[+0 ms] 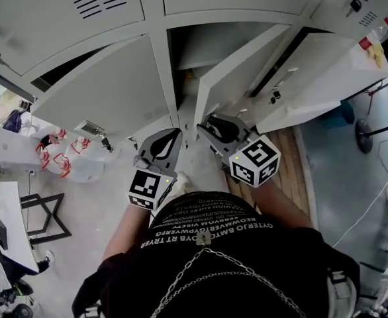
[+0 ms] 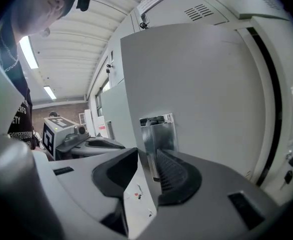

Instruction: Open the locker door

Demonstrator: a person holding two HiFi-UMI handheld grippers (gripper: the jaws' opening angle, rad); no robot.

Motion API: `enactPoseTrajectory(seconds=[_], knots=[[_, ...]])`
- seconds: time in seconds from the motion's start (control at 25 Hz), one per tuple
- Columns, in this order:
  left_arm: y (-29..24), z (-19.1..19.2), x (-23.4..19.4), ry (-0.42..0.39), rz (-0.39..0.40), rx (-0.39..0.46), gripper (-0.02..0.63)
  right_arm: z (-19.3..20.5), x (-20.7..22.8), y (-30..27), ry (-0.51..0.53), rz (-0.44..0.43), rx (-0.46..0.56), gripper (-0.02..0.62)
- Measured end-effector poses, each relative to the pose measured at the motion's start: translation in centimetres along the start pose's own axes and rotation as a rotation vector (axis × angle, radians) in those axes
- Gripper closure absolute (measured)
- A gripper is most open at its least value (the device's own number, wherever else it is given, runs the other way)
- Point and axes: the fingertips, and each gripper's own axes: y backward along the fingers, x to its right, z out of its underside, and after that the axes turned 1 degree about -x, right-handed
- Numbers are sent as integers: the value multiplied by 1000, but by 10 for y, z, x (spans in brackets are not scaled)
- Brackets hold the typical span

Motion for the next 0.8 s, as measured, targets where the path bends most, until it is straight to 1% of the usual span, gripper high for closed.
enactPoseTrajectory(seconds=[0.28,0.4,0.6,0.72,0.8], knots=[[-3,-8,55,-16,15,2,603,16,-2,56,8,-22,-12,476],[-2,-10,83,-18,13,0,603,23,1,83,7,-34,2,470],[3,-10,125,-19,-11,2,603,31,12,121,7,-52,25,462],[9,-1,147,-12,-28,-24,603,37,19,143,4,-45,18,454],[12,2,160,-6,-40,-40,603,41,25,157,-5,-34,20,460]])
